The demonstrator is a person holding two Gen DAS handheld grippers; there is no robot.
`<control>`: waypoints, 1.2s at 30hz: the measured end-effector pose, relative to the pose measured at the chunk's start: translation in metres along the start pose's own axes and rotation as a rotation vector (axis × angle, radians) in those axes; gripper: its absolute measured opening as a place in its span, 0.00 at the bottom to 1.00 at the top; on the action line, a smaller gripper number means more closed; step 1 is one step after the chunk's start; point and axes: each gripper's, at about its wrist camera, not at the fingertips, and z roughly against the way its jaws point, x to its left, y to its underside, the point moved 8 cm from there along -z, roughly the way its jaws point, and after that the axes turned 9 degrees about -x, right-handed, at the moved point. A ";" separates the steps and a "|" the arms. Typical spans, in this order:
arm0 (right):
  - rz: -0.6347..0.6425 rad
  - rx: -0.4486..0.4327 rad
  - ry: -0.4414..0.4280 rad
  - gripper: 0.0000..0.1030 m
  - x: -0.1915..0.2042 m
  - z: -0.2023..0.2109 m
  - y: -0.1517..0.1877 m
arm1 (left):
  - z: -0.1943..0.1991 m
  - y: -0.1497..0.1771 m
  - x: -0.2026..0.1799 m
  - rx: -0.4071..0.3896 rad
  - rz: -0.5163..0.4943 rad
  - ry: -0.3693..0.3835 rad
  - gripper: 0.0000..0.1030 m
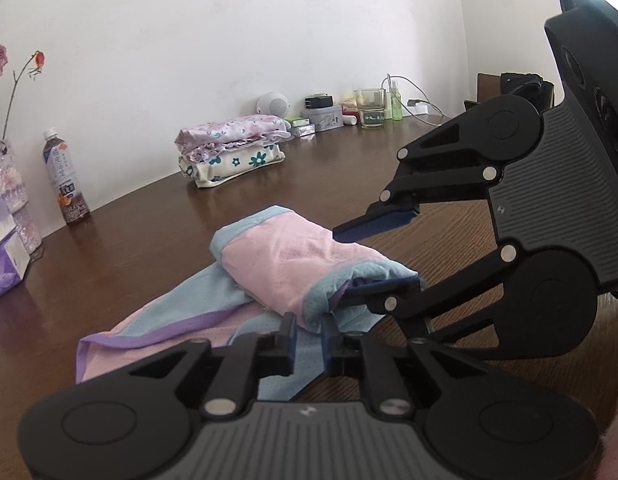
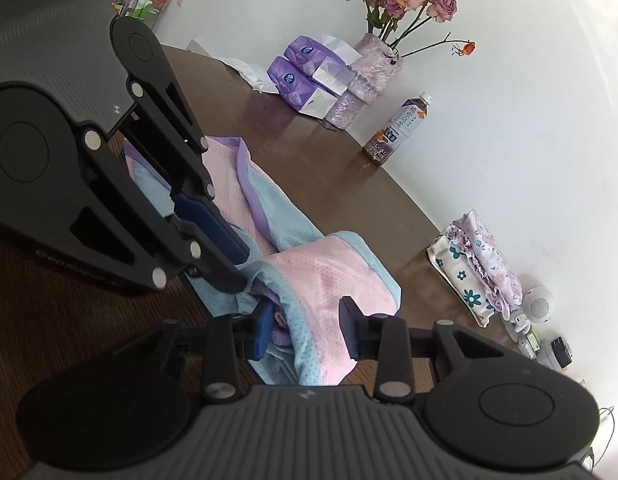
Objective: Fold clothes
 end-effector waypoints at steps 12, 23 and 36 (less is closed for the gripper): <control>0.008 -0.050 -0.005 0.39 0.005 0.006 -0.004 | -0.013 -0.004 0.000 -0.011 -0.027 -0.038 0.02; 0.009 -0.050 0.067 0.38 -0.007 -0.009 -0.006 | -0.009 -0.005 -0.006 -0.025 -0.047 -0.057 0.01; 0.073 -0.056 0.079 0.38 0.004 0.001 -0.005 | -0.001 -0.004 -0.008 -0.035 -0.022 -0.057 0.01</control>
